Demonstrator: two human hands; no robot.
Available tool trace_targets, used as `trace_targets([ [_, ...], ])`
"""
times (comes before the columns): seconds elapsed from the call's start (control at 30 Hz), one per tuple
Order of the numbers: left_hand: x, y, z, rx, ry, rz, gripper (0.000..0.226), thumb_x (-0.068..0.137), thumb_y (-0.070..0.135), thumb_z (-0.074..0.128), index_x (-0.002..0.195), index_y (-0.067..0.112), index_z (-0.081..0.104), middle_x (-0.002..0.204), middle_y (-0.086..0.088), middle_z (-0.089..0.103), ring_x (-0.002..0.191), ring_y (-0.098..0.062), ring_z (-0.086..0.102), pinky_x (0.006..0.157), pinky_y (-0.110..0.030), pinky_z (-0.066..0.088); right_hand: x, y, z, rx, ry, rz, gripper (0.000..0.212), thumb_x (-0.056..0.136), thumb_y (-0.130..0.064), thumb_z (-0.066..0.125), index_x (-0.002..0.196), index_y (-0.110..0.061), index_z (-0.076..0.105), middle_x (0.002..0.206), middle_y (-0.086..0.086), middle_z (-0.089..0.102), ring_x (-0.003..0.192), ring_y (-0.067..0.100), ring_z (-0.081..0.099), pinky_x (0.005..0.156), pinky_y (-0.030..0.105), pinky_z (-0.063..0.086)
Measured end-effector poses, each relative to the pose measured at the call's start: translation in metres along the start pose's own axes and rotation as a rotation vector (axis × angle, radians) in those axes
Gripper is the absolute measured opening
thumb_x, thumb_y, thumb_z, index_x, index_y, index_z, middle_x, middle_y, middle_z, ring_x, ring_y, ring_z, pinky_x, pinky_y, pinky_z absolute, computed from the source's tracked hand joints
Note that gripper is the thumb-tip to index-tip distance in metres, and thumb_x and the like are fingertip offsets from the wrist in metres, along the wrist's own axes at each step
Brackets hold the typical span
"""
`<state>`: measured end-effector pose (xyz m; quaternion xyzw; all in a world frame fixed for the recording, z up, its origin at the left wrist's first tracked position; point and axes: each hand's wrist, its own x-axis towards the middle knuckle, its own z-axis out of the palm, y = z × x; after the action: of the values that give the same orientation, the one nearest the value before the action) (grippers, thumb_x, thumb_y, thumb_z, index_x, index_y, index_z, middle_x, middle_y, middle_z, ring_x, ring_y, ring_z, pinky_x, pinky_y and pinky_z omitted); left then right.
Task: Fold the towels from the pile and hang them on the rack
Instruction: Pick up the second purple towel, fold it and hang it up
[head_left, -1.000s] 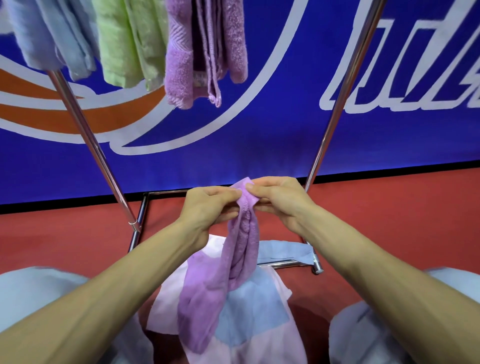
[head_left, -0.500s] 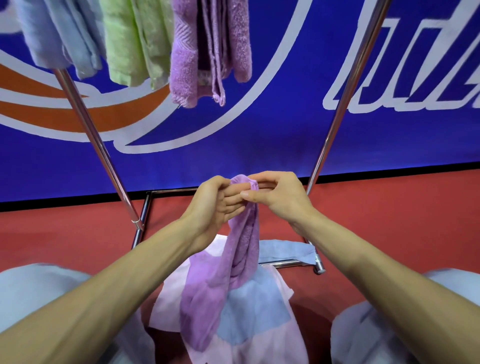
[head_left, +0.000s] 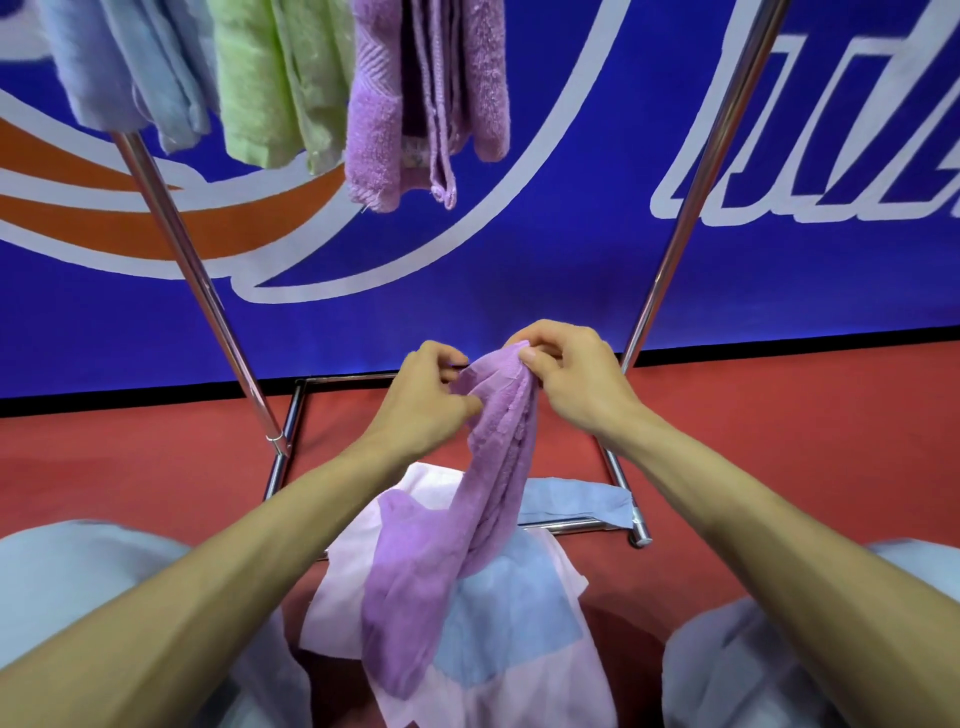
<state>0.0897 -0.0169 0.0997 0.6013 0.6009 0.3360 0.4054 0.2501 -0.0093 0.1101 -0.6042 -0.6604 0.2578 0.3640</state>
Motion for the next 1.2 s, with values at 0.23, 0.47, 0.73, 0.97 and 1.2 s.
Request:
trace_targets([
  [0.23, 0.007, -0.004, -0.002, 0.392, -0.013, 0.234, 0.035, 0.069, 0.038, 0.082, 0.081, 0.017, 0.057, 0.077, 0.002, 0.055, 0.073, -0.017, 0.049, 0.060, -0.027, 0.038, -0.001, -0.001, -0.006, 0.071, 0.027, -0.064, 0.017, 0.091, -0.009, 0.054, 0.090, -0.021, 0.066, 0.076, -0.005, 0.071, 0.076, 0.013, 0.062, 0.082, 0.039, 0.051],
  [0.47, 0.014, -0.002, -0.010, 0.435, 0.041, 0.280, 0.022, 0.085, 0.037, 0.067, 0.069, 0.023, 0.061, 0.065, 0.003, 0.062, 0.071, -0.020, 0.054, 0.061, -0.032, 0.041, 0.000, -0.001, -0.012, 0.033, 0.103, -0.026, 0.017, 0.091, -0.007, 0.054, 0.089, -0.017, 0.067, 0.083, 0.000, 0.073, 0.085, 0.014, 0.067, 0.079, 0.026, 0.049],
  [0.73, 0.012, -0.004, -0.011, 0.487, 0.028, 0.366, 0.023, 0.097, 0.033, 0.047, 0.076, 0.027, 0.051, 0.071, 0.002, 0.058, 0.078, -0.026, 0.054, 0.069, -0.038, 0.046, 0.003, -0.001, -0.013, -0.149, 0.141, -0.130, 0.017, 0.092, -0.006, 0.052, 0.093, -0.011, 0.069, 0.076, -0.005, 0.063, 0.075, 0.011, 0.055, 0.065, -0.001, 0.033],
  [0.97, 0.004, 0.001, -0.014, 0.508, 0.104, 0.370, 0.024, 0.100, 0.036, 0.036, 0.100, 0.019, 0.053, 0.093, -0.005, 0.066, 0.089, -0.032, 0.059, 0.075, -0.045, 0.049, 0.005, -0.018, -0.023, -0.089, 0.240, -0.155, 0.019, 0.092, -0.004, 0.049, 0.090, -0.010, 0.067, 0.079, -0.006, 0.064, 0.074, 0.010, 0.055, 0.064, 0.001, 0.035],
  [1.2, -0.009, 0.064, -0.051, 0.609, 0.208, 0.514, 0.027, 0.100, 0.041, 0.034, 0.097, 0.019, 0.050, 0.094, -0.011, 0.065, 0.089, -0.040, 0.057, 0.072, -0.045, 0.048, 0.009, -0.068, -0.056, 0.035, 0.340, -0.125, 0.018, 0.093, -0.008, 0.046, 0.096, -0.012, 0.064, 0.091, 0.000, 0.067, 0.089, 0.017, 0.059, 0.071, 0.020, 0.038],
])
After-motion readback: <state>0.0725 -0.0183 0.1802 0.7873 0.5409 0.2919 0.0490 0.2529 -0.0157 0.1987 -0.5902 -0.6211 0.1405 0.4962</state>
